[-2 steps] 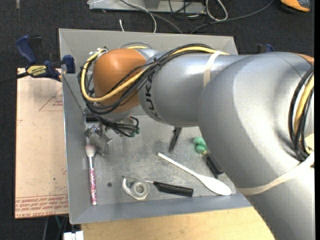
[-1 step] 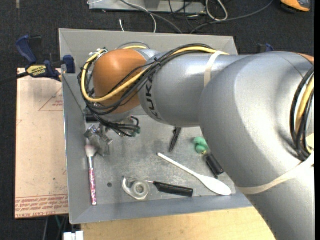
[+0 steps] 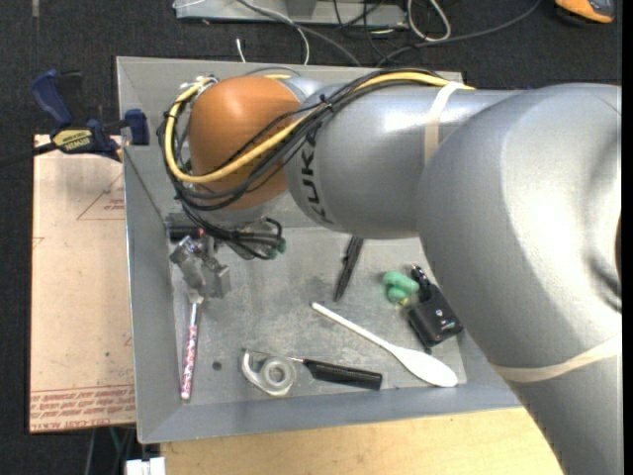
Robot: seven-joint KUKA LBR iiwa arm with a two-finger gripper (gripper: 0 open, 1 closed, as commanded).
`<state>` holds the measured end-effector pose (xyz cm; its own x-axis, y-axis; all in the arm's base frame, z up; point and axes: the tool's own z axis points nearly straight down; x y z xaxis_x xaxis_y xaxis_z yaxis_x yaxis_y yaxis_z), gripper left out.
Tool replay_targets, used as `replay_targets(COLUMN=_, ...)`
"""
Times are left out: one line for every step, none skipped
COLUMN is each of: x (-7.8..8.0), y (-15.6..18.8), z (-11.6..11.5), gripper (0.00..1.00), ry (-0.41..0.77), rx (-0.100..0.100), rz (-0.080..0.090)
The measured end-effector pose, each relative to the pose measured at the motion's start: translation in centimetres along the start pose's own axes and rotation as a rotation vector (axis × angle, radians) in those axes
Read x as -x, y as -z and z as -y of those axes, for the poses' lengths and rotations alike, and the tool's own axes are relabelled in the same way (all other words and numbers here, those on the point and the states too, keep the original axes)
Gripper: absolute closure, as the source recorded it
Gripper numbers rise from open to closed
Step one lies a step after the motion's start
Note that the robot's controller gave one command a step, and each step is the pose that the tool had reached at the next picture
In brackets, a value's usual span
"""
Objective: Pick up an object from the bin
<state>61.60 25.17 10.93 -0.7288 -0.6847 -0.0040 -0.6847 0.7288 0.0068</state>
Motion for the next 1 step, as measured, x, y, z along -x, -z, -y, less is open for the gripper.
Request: replay_targets(x=0.3, y=3.98, z=0.07, gripper=1.0, ry=-0.001, rx=-0.005, rz=0.011)
